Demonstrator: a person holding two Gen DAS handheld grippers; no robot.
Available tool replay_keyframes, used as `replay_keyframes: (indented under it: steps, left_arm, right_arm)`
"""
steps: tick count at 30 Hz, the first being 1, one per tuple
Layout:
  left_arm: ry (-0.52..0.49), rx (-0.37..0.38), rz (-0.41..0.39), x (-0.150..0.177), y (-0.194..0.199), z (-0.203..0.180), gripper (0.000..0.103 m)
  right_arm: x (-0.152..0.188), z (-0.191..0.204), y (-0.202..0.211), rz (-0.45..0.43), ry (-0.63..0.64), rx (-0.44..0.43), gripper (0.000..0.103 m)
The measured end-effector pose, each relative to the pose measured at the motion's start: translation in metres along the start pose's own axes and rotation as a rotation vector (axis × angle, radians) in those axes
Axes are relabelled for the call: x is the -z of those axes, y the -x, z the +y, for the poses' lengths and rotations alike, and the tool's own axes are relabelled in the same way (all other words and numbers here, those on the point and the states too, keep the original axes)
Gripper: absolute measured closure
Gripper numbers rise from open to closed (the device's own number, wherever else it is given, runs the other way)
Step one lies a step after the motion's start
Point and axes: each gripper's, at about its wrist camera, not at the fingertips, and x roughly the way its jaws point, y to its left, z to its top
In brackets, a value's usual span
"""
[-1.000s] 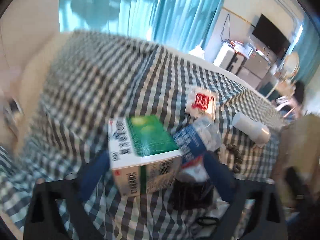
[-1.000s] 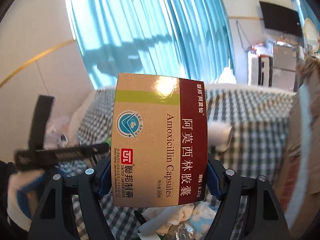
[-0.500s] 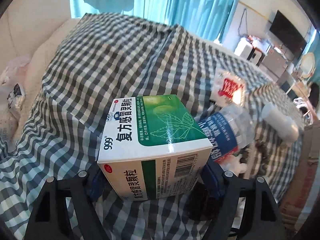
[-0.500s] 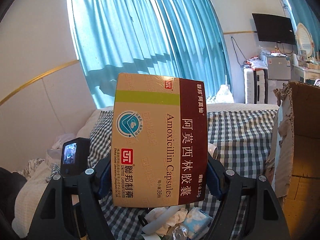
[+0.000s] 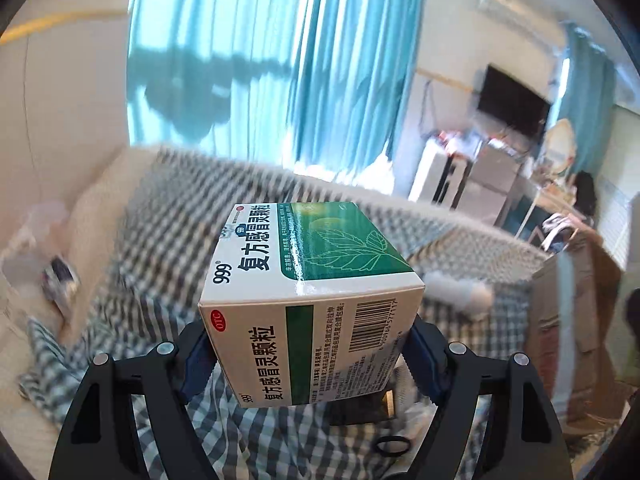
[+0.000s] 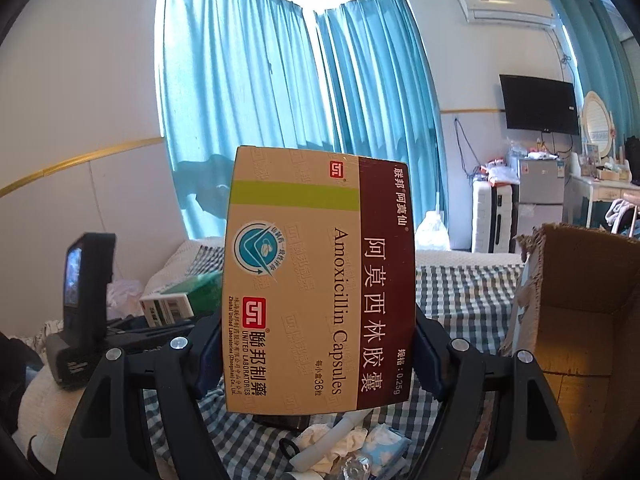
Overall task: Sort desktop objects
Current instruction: 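Lift both boxes and carry them toward the cardboard box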
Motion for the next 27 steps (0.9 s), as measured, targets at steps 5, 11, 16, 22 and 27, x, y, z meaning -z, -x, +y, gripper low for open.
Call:
replay_keyframes:
  steps: [5, 11, 16, 22, 27]
  left_arm:
    - [-0.051, 0.017, -0.161, -0.012, 0.056, -0.017, 0.022]
    - [-0.089, 0.057, -0.280, -0.018, 0.105, -0.030, 0.022]
    - [-0.105, 0.084, -0.331, -0.020, 0.134, -0.046, 0.022]
    - [-0.100, 0.151, -0.372, -0.019, 0.150, -0.058, 0.022]
    - [-0.108, 0.183, -0.399, -0.020, 0.157, -0.072, 0.022]
  right_arm:
    - [-0.011, 0.012, 0.028, -0.068, 0.021, 0.028, 0.027]
    - [-0.021, 0.016, 0.060, -0.140, 0.030, 0.057, 0.027]
    - [-0.027, 0.017, 0.082, -0.174, 0.062, 0.097, 0.027]
    - [-0.031, 0.017, 0.104, -0.215, 0.095, 0.147, 0.027]
    - [-0.034, 0.010, 0.116, -0.241, 0.096, 0.177, 0.027]
